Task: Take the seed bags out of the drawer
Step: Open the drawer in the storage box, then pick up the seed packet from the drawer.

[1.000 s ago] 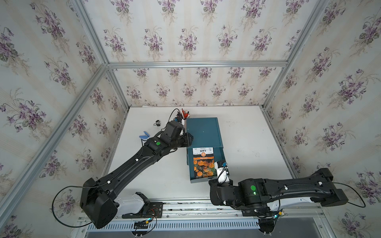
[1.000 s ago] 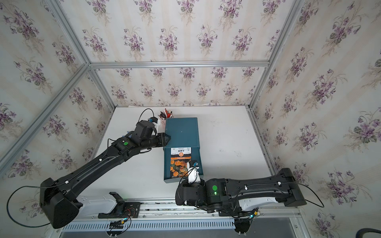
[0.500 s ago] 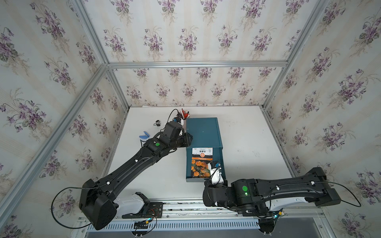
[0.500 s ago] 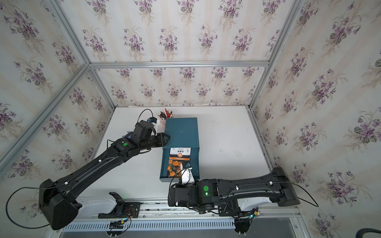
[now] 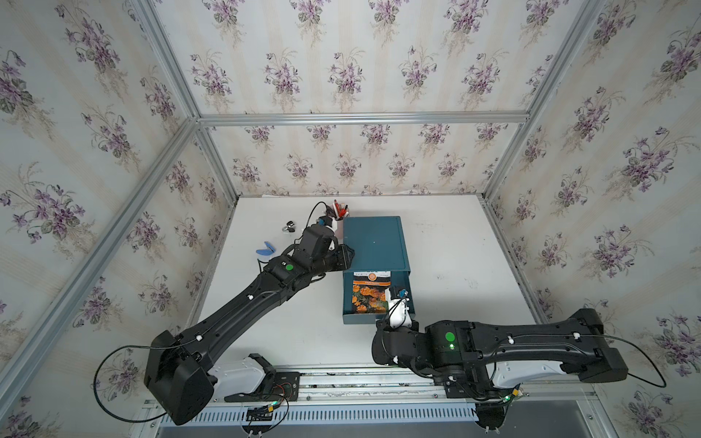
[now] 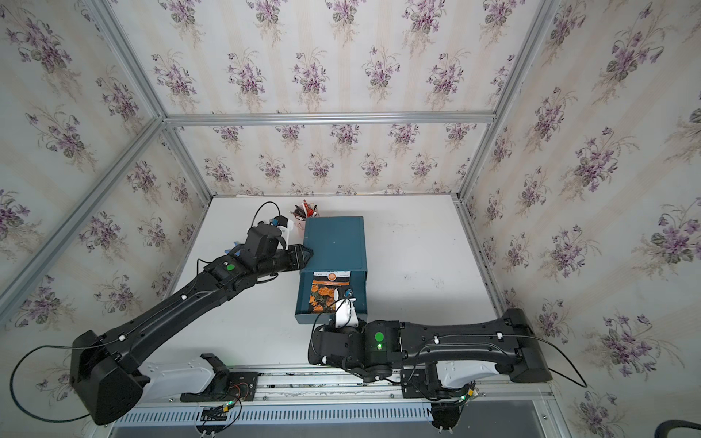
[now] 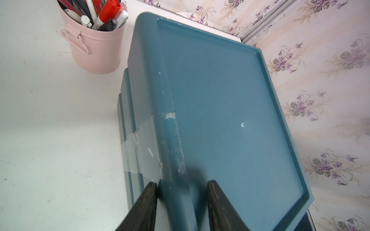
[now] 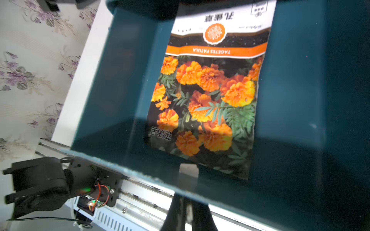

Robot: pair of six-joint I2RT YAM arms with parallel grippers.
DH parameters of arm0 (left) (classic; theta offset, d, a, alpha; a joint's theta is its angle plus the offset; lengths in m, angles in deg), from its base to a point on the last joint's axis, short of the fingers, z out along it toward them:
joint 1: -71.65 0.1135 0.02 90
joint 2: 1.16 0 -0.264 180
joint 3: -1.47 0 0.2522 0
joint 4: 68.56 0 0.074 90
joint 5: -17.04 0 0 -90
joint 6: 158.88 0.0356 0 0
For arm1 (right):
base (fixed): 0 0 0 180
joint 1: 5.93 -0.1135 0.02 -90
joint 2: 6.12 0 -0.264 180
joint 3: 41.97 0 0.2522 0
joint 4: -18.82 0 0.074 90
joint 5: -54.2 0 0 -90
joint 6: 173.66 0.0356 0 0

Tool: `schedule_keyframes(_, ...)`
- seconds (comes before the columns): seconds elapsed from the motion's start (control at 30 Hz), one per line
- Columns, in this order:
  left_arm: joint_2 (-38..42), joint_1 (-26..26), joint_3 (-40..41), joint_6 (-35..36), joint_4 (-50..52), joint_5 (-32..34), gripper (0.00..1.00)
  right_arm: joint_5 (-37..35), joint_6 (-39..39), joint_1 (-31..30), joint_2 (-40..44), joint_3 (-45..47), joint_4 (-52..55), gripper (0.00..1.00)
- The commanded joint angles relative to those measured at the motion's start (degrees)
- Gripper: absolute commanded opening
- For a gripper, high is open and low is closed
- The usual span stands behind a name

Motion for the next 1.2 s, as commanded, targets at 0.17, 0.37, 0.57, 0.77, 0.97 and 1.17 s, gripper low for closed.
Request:
schedule_keyframes(0.17, -0.56, 0.04, 1.67, 0.94, 13.10, 0.33, 0.44, -0.83, 3.02, -4.02, 3.05, -1.72, 7.04, 0.66)
schedule_keyframes(0.37, -0.05, 0.05, 0.91, 1.89, 13.70, 1.14, 0.44, -5.84, 2.84, -10.25, -0.16, -21.03, 24.89, 0.74)
schedule_keyframes(0.57, 0.92, 0.01, 0.89, 3.05, 14.28, 1.65, 0.45, -2.47, -1.01, 0.03, -1.90, -26.99, 26.71, 0.87)
schedule_keyframes(0.77, 2.30, -0.04, 0.44, 4.52, 15.22, 1.07, 0.46, 10.58, -14.95, 18.02, -4.13, -22.89, 13.94, 0.90)
schedule_keyframes(0.97, 2.94, 0.01, 1.58, 4.74, 14.06, -1.09, 0.47, 16.99, -20.33, 24.29, -6.56, -18.25, 6.31, 0.89)
schedule_keyframes(1.17, 2.59, -0.08, 1.63, 4.48, 14.19, -0.25, 0.47, 20.69, -21.08, 28.04, -5.92, -11.62, 0.81, 0.82)
